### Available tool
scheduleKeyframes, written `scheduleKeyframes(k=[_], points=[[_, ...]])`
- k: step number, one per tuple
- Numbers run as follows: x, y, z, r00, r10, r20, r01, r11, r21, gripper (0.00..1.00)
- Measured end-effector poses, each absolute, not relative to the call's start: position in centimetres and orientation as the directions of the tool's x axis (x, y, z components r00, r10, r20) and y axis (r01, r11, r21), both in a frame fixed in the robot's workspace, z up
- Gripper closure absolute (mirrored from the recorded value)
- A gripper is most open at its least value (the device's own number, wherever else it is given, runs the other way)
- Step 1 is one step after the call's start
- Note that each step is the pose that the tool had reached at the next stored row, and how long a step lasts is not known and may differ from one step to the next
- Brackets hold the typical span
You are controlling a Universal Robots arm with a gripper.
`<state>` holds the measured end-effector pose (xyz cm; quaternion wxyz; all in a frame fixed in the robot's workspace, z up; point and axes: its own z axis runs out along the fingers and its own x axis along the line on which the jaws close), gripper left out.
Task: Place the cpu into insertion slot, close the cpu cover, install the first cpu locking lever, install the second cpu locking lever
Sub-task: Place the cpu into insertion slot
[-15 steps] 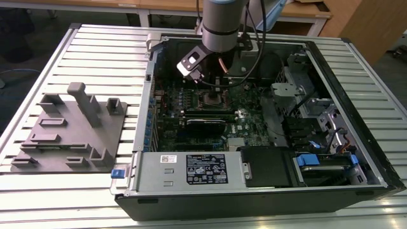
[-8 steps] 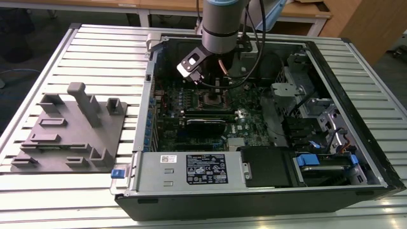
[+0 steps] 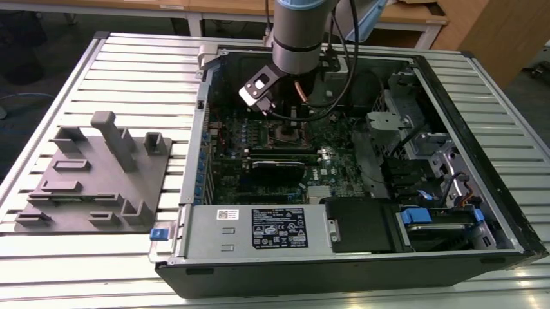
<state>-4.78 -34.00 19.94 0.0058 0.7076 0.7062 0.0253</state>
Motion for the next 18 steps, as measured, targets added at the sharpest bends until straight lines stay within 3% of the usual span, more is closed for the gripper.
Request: scheduleKeyframes(k=[18], points=[[-4.8, -34.0, 21.2, 0.001, 1.000, 0.028, 0.999, -0.003, 0.044, 0.89]])
